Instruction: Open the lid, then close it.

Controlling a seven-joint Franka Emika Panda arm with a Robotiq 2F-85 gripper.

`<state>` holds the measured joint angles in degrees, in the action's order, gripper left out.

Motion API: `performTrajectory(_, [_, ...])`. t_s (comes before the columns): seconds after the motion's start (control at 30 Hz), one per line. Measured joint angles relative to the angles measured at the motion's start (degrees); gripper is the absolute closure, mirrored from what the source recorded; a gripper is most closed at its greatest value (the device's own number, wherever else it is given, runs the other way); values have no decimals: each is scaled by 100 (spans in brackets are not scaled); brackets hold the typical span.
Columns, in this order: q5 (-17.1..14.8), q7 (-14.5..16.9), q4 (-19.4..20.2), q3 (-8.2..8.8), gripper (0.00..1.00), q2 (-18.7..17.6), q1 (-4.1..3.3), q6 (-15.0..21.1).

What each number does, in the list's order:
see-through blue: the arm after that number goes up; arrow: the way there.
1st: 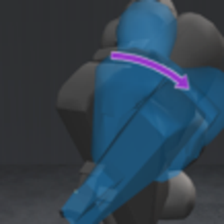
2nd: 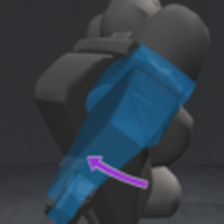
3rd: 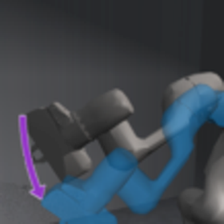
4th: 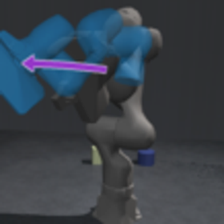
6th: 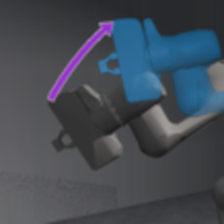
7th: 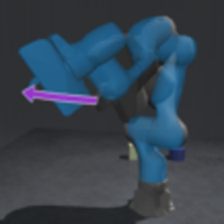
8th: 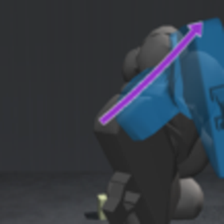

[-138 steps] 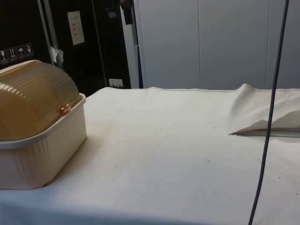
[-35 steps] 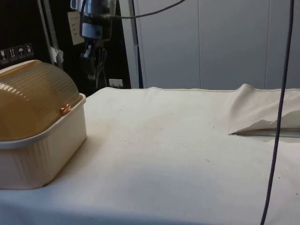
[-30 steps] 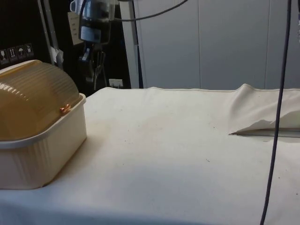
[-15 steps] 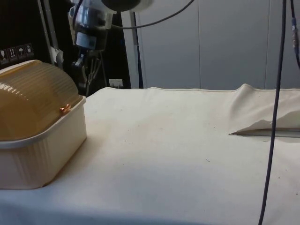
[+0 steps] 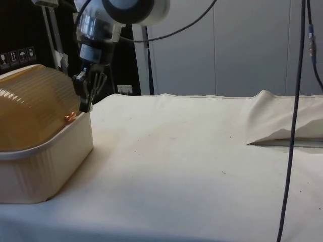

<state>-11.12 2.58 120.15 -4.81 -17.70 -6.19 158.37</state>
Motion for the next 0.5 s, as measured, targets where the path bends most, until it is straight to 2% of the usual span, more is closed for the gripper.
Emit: performTrajectory(0.5, [-206,-17,-11,-235,100,-286,-6,573])
